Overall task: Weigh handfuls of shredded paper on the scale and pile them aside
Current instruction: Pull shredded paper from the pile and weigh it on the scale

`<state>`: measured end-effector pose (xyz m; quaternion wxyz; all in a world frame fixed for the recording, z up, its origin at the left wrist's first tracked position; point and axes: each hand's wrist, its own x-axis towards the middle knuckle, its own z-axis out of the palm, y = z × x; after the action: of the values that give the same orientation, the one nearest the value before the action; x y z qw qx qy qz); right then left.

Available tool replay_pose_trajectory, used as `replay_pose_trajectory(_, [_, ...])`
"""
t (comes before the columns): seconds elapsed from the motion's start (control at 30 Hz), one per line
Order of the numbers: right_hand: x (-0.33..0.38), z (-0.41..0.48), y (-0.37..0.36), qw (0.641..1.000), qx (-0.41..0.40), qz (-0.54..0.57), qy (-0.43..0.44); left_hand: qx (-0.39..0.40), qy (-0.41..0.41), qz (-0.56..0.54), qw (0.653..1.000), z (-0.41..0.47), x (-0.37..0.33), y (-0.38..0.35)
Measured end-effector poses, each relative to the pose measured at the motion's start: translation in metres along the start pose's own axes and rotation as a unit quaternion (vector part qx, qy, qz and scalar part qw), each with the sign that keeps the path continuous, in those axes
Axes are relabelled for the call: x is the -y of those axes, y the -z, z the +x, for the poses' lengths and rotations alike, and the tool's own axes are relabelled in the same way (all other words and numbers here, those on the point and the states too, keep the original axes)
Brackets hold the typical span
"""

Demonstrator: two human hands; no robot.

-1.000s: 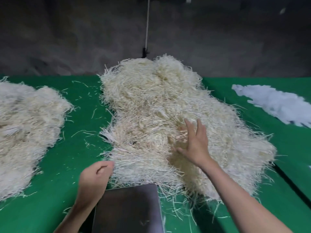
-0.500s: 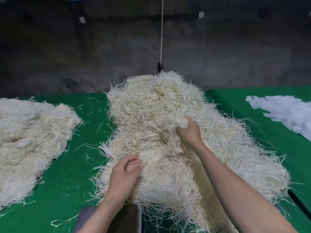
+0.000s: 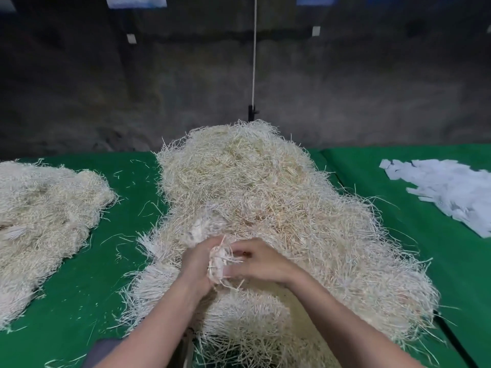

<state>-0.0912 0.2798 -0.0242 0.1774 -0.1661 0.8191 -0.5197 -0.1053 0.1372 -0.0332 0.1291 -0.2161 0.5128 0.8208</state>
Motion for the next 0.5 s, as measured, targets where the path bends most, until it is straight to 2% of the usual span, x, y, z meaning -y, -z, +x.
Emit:
replay_pose_trajectory(0.07, [-0.021, 0.011, 0.023, 0.989, -0.136, 0.039, -0.036, -0.044, -0.021, 0.031, 0.998, 0.003, -0.001, 0.012])
replay_pose_trajectory(0.1, [-0.030, 0.017, 0.030, 0.985, -0.160, 0.017, -0.062, -0.053, -0.026, 0.045, 0.997, 0.003, -0.003, 0.014])
replay_pose_trajectory(0.13, [-0.040, 0.022, 0.034, 0.988, -0.118, -0.019, -0.102, -0.039, -0.030, 0.053, 0.997, 0.001, -0.007, 0.015])
replay_pose_trajectory(0.17, [-0.051, 0.028, 0.033, 0.985, -0.039, -0.079, -0.146, -0.015, -0.038, 0.049, 0.998, -0.001, -0.011, 0.014])
replay_pose_trajectory(0.23, [-0.067, 0.032, 0.022, 0.946, 0.109, -0.230, -0.199, 0.015, -0.054, 0.032, 0.998, -0.004, -0.021, 0.013])
replay_pose_trajectory(0.27, [-0.077, 0.037, 0.019, 0.935, 0.117, -0.275, -0.190, 0.019, -0.067, 0.033, 0.997, -0.005, -0.027, 0.015])
replay_pose_trajectory(0.3, [-0.075, 0.037, 0.018, 0.946, 0.073, -0.263, -0.176, 0.028, -0.083, 0.040, 0.995, -0.006, -0.032, 0.016])
replay_pose_trajectory(0.37, [-0.059, 0.038, 0.026, 0.981, -0.063, -0.134, -0.122, 0.036, -0.108, 0.082, 0.990, -0.006, -0.037, 0.019])
replay_pose_trajectory(0.43, [-0.032, 0.040, 0.040, 0.978, -0.177, 0.063, -0.095, 0.035, -0.112, 0.172, 0.978, -0.010, -0.035, 0.015])
replay_pose_trajectory(0.47, [-0.016, 0.038, 0.047, 0.971, -0.199, 0.110, -0.079, 0.039, -0.108, 0.209, 0.971, -0.012, -0.031, 0.012])
replay_pose_trajectory(0.5, [0.000, 0.035, 0.051, 0.971, -0.202, 0.109, -0.059, 0.054, -0.104, 0.222, 0.968, -0.013, -0.026, 0.010])
